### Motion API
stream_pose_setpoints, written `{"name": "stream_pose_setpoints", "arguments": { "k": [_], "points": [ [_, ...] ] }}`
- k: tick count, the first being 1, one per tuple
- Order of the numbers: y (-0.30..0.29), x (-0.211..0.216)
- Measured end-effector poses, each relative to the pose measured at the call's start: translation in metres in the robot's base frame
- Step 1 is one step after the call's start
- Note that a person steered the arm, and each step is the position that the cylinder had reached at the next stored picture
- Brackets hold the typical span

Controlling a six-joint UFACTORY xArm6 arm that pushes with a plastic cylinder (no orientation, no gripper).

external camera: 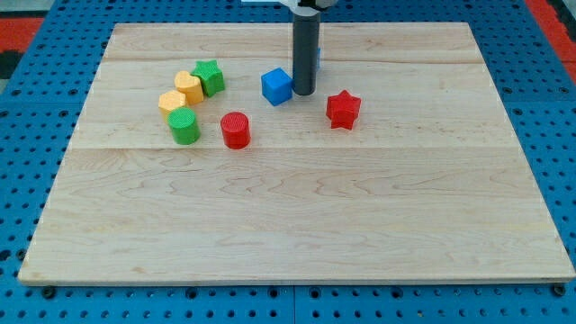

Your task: Push red star towards red circle

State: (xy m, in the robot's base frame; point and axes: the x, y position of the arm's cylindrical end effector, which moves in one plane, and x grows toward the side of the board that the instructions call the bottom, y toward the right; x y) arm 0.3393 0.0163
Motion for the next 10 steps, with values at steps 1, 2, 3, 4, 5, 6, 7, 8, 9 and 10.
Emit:
{"name": "stream_pose_setpoints", "arguments": {
  "k": [1,2,3,4,5,6,7,8,9,10],
  "points": [
    [0.0,0.0],
    [0.082,0.0],
    [0.133,0.006],
    [0.102,0.027],
    [0.037,0.027],
    [0.006,0.032],
    [0.076,0.061],
    [0.083,0.083],
    [0.041,0.083],
    [0.016,0.085]
  ]
}}
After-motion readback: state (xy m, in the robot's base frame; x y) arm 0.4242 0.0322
